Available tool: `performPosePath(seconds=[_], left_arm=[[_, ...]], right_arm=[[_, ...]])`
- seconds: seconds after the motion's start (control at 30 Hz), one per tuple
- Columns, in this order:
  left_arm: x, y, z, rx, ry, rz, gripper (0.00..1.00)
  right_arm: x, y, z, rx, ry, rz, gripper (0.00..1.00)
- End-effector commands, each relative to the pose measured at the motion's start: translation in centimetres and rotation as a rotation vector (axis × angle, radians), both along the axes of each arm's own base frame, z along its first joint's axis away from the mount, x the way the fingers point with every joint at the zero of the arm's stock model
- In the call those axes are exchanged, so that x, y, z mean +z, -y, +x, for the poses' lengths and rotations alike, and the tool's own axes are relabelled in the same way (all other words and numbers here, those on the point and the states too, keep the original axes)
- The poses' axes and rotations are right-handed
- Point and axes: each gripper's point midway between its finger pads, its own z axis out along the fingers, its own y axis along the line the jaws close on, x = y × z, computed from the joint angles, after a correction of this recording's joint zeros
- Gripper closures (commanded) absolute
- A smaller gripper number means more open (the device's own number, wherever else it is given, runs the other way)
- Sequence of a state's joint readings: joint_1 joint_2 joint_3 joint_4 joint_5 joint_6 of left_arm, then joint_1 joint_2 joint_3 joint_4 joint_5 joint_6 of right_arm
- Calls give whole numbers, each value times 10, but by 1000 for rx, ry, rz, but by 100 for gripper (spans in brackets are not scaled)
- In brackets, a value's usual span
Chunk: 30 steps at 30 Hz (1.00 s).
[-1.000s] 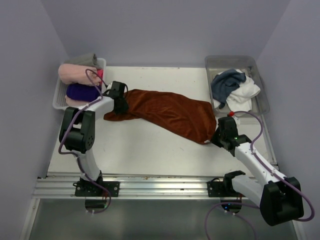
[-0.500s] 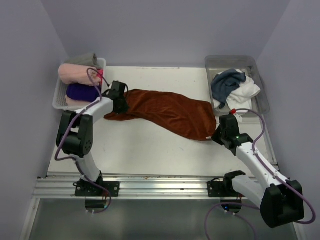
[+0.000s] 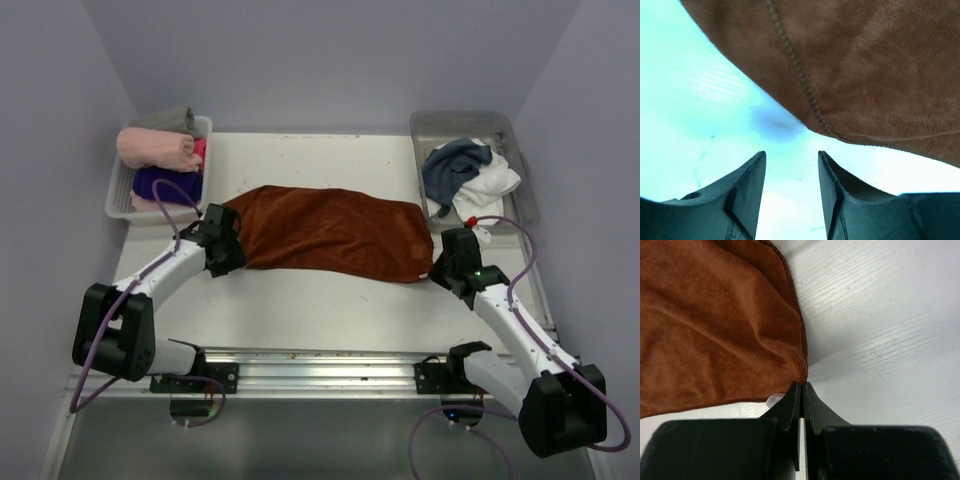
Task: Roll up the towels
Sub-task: Flatten the towel
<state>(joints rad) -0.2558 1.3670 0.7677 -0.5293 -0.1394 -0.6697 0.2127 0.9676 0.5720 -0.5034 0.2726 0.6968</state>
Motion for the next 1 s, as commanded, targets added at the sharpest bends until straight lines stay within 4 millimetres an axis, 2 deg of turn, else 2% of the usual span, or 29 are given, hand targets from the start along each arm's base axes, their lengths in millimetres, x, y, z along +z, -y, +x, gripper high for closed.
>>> performPosePath(seconds=[0.0,0.03,0.1,0.13,0.2,0.23,0.3,0.33,0.37,0.5,0.6,0.73,0.97], left_arm=[[32,-9,17,46,81,35,50],[44,-17,29,72,120,45,51],[52,-24,42,101,159,44,52],[57,-34,51,138,181,52,52],[48,-37,63,153,168,61,52],[51,-38,72,158,177,67,52],[35,-42,81,174,131,101,49],[37,-44,89,188,139,113,48],[26,-45,92,191,111,124,46],[11,-44,105,193,91,123,45],[0,-50,97,213,45,158,45],[-5,-61,84,244,15,208,49],[-14,-67,65,238,-30,242,52]], right_arm=[[9,6,5,-13,16,-31,100],[10,6,5,-11,18,-29,100],[11,5,5,-7,24,-26,100],[13,4,6,-4,29,-22,100],[14,3,6,4,33,-15,100],[14,2,7,3,36,-11,100],[14,0,7,11,36,-3,100],[16,0,7,12,40,-1,100],[15,0,7,14,39,-1,100],[16,0,6,15,48,4,100],[15,0,4,15,43,-1,100],[12,0,4,16,40,3,100],[9,-3,5,21,33,11,100]])
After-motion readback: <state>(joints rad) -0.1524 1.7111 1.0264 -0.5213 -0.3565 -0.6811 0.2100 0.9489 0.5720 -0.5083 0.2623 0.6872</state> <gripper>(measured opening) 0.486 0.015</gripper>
